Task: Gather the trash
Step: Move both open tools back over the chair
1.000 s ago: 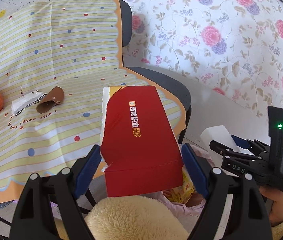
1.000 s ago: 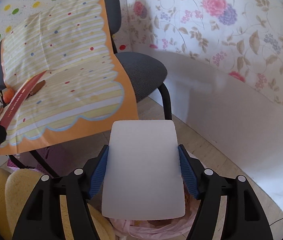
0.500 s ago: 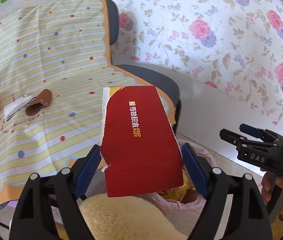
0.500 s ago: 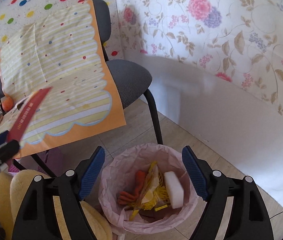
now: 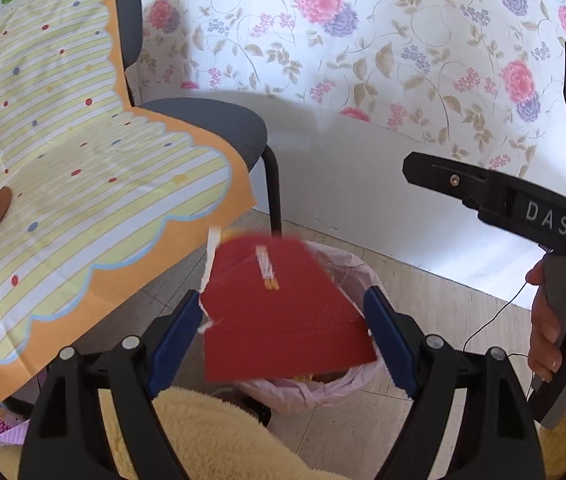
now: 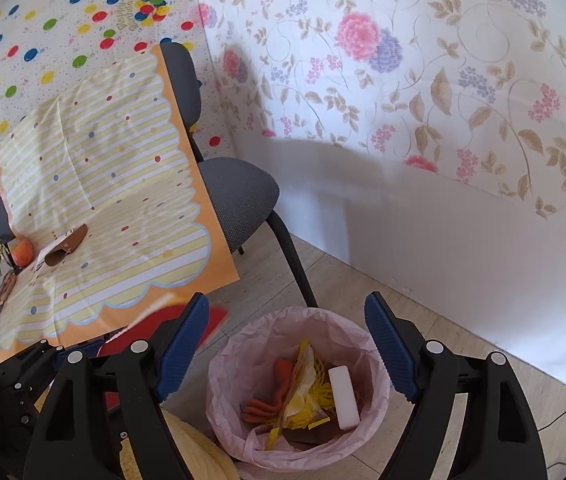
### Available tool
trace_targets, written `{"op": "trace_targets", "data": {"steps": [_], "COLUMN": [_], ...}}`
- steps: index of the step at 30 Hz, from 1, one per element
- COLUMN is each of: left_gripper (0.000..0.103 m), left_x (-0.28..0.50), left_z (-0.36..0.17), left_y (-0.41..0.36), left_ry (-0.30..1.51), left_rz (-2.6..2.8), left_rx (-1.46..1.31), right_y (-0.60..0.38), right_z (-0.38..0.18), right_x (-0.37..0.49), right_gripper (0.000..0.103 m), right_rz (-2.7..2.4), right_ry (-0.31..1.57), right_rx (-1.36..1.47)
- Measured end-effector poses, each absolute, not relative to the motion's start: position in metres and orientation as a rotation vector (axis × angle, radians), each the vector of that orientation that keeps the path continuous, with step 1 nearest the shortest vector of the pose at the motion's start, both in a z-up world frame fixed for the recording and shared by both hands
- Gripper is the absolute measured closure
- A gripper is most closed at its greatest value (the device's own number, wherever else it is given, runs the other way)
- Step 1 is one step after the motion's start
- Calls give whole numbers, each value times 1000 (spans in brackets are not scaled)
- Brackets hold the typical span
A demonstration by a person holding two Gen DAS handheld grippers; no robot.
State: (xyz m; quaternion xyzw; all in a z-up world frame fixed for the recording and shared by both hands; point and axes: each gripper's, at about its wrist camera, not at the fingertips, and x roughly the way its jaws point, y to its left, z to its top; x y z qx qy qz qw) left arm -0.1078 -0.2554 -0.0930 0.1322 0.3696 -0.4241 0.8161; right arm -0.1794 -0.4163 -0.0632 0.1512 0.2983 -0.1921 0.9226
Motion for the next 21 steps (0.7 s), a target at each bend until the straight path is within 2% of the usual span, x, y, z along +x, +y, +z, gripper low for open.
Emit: {"op": "trace_targets", "data": {"steps": [3,5,6,21], "left_gripper": [22,13,12,12], "left_x": [-103,-99,-96,-66], "left_z": [-96,-97,-97,-64], "left_y": [-270,-275,-274,-189], "left_ry": [778,775,772,719], "left_rz": [-919,-901,-895,-659], "left_rx": [298,303,288,174], "right_y": [-422,-422,-422,-386], "right_z": [-65,-65,-64,-53], "right_x": [-181,-182,-183,-171], "right_gripper": [23,23,23,23], "right_rz": [-402,-399,-395,-328], "right_ry": [615,617,617,620], "right_rx": [321,322,318,276]}}
